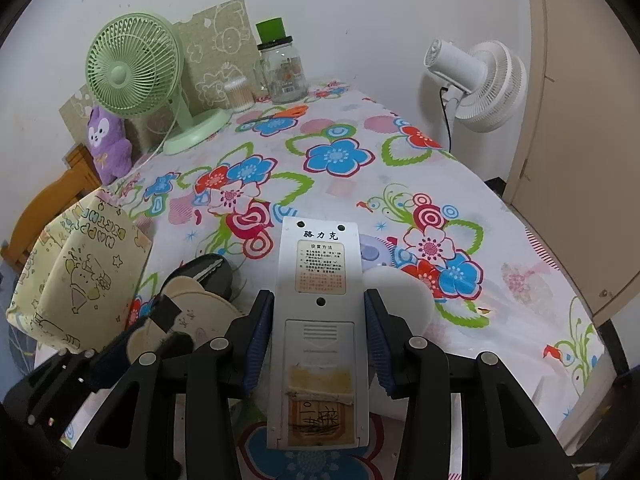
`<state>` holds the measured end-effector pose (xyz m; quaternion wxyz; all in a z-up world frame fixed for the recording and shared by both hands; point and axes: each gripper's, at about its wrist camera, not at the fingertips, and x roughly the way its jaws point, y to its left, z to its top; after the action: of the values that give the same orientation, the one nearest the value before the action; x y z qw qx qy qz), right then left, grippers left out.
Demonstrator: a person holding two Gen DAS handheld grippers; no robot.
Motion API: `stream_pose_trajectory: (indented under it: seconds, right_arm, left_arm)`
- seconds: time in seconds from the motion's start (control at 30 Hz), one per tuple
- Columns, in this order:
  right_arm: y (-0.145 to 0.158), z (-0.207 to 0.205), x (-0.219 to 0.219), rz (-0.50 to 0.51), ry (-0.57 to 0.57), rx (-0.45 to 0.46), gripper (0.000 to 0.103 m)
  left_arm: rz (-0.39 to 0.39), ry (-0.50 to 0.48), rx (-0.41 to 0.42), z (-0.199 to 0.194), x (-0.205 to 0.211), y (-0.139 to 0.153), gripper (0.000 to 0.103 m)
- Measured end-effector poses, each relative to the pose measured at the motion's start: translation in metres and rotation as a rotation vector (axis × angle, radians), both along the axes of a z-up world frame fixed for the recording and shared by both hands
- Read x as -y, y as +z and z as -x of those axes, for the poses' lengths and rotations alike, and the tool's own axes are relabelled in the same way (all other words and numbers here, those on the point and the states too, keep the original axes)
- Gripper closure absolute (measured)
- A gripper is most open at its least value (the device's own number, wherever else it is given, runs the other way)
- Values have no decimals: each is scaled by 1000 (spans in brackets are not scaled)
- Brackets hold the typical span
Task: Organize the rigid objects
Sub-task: 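Lift the white device with the right gripper while the left gripper grasps a cream round object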
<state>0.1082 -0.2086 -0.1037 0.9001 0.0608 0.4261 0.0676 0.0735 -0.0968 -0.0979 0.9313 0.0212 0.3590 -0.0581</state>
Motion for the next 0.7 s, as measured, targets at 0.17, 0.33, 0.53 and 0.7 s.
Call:
stream_pose_trajectory:
  seconds: [0.17,0.33,0.53,0.7]
  right_arm:
    - [3,1,4,5,-7,-4,56]
    - [6,2,13,23,-23,0,56]
    - [3,6,23,27,-36,-13,55]
    - [3,7,23,34,-33,-16,55]
  left_arm:
    - [-35,-37,5,-1,14,5,93]
    - [-59,-48,4,-3,27,5,95]
    - [-80,-55,-39,-11,38,-9,96]
    - [-82,-44,-43,-13,38,-8,96]
